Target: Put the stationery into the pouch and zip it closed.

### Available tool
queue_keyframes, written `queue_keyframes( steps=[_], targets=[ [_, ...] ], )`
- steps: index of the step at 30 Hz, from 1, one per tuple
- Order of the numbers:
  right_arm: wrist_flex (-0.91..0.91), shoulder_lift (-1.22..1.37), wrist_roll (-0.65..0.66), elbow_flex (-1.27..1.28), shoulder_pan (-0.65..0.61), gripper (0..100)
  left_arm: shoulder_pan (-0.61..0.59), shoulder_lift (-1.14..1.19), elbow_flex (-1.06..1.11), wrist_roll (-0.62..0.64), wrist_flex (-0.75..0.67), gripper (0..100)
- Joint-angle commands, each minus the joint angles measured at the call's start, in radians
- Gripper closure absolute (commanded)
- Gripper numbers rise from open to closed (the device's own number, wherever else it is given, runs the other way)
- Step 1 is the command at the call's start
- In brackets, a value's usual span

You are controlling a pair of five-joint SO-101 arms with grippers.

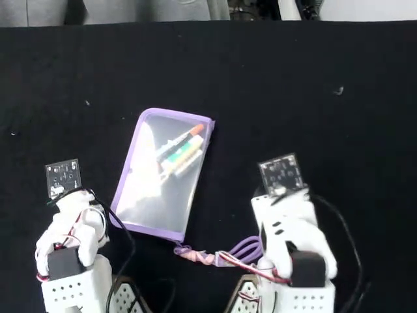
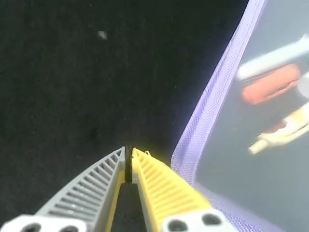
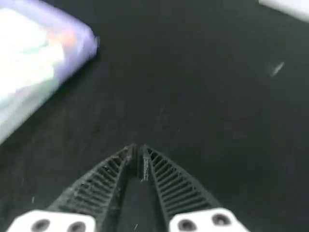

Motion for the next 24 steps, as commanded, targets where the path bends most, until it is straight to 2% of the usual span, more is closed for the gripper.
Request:
queue_keyframes(
  steps=[1, 3, 8, 13, 17, 24],
  targets=[
    [-0.026, -0.082, 0.008, 0.070, 0.017, 97.8, 0.004, -0.008, 0.002, -0.015, -0.018, 97],
    [-0.020, -0.082, -0.002, 0.093, 0.044, 97.8, 0.004, -0.008, 0.016, -0.015, -0.017, 97],
    [-0.026, -0.082, -0.143, 0.131, 0.206, 97.8, 0.005, -0.008, 0.056, -0.034, -0.025, 97],
    [-0.034, -0.082, -0.074, 0.209, 0.192, 97.7, 0.005, -0.008, 0.107, -0.140, -0.046, 97],
    [-0.048, -0.082, -0.083, 0.226, 0.187, 97.6, 0.002, -0.006, 0.140, -0.149, -0.103, 97],
    [-0.037, -0.082, -0.081, 0.228, 0.193, 97.4, -0.044, -0.003, 0.140, -0.147, -0.078, 97]
  ],
)
